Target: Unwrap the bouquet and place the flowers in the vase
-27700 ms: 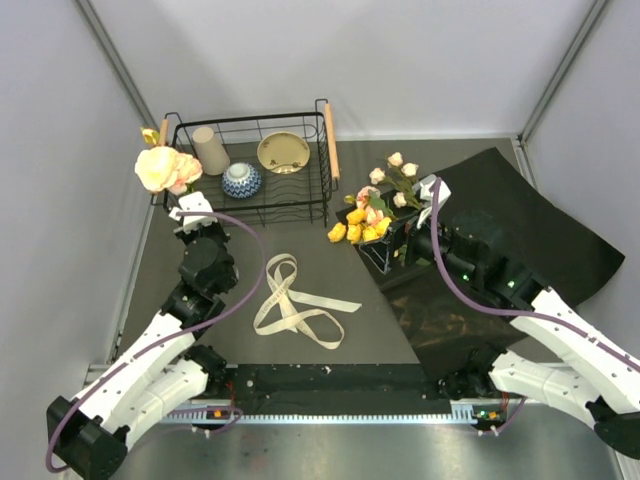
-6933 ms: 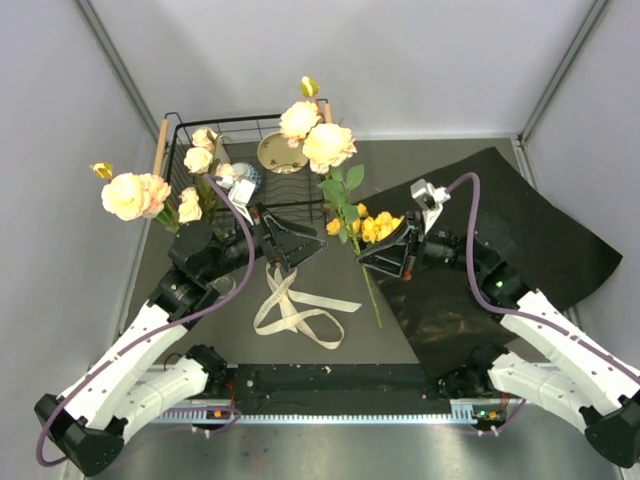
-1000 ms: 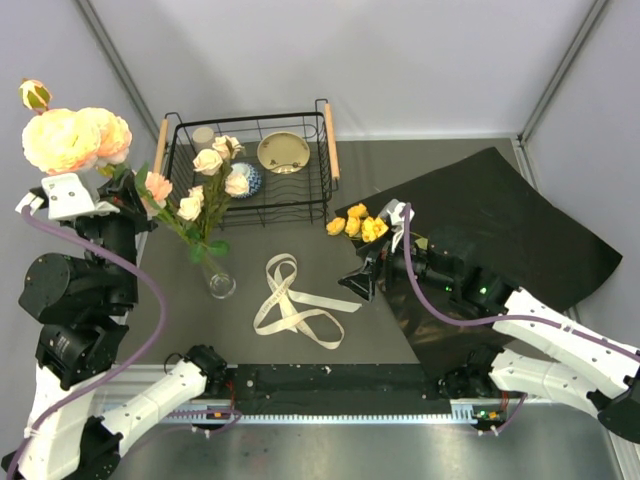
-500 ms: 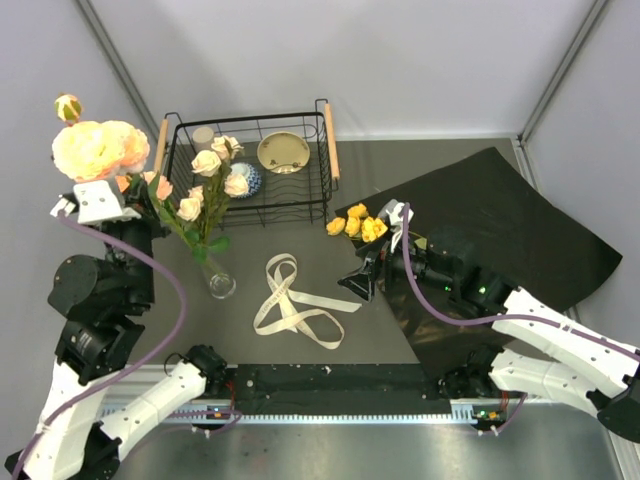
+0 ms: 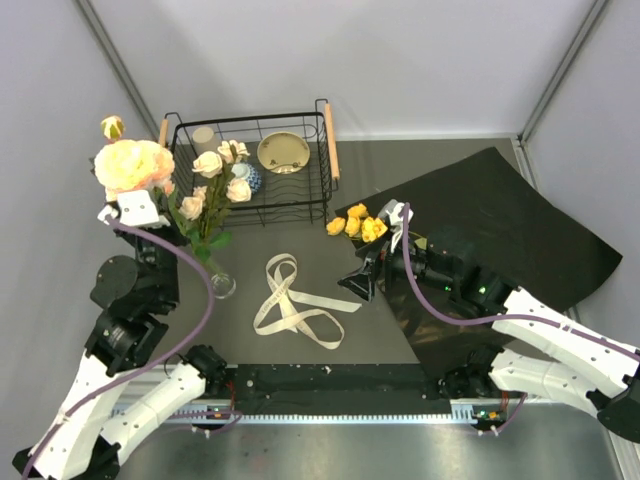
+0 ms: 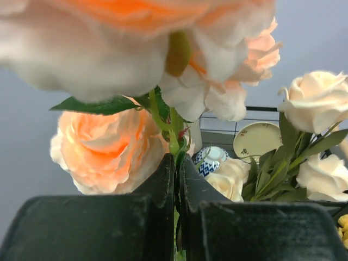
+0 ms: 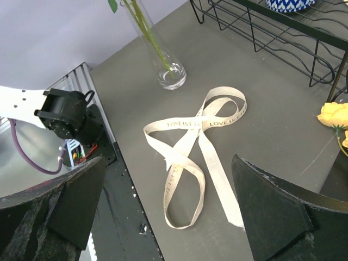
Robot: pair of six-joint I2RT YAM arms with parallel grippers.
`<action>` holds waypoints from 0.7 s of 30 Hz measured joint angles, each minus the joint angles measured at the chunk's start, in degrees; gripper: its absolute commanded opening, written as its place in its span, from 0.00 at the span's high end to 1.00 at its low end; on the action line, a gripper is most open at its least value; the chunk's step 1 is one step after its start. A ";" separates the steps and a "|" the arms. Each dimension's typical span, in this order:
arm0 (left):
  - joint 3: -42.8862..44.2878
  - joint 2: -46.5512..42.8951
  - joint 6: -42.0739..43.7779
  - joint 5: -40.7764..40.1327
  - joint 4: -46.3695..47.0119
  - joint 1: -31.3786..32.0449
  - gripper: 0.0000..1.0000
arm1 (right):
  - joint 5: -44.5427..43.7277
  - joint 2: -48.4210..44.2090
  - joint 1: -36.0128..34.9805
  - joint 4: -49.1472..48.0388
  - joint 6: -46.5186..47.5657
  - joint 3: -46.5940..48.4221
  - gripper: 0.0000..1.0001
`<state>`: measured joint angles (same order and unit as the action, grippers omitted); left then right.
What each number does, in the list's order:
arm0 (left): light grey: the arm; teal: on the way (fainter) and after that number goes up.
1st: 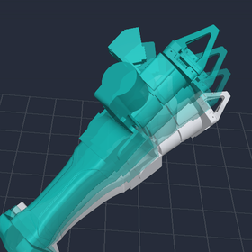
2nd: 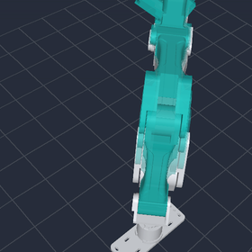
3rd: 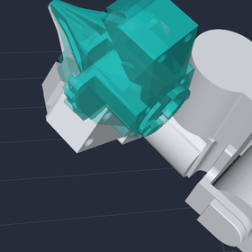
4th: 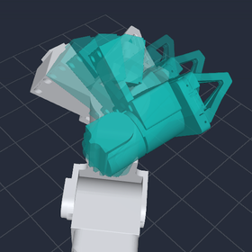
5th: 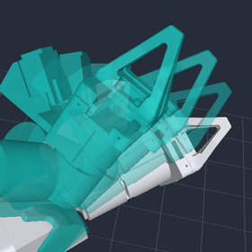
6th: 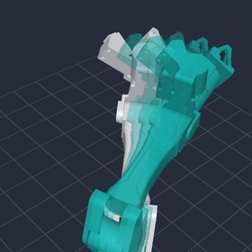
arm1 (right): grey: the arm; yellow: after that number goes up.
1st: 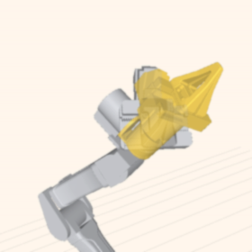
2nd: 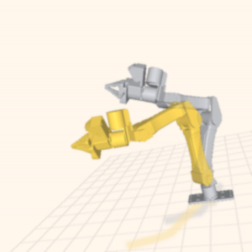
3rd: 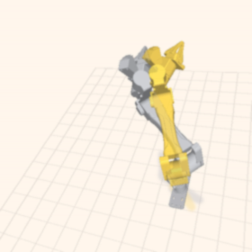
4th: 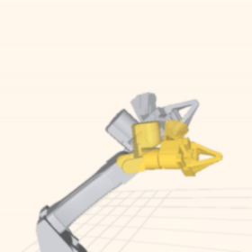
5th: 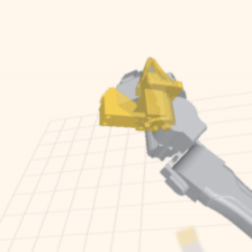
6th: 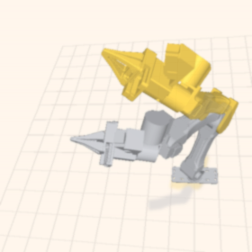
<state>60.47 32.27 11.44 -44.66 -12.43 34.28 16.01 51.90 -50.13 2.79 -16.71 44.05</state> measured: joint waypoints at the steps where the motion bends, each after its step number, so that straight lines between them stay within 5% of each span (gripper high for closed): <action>1: -1.29 -0.26 -0.11 -0.33 0.42 0.00 1.00 | 0.09 0.00 0.00 0.00 0.00 0.00 0.01; 21: -20.17 -7.23 -6.80 -8.22 5.42 0.00 1.00 | 0.31 -0.02 0.00 0.00 -0.46 0.00 0.01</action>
<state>40.29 25.04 4.64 -52.88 -7.01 34.28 16.32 51.88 -50.13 2.79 -17.17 44.05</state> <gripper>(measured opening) 0.027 0.987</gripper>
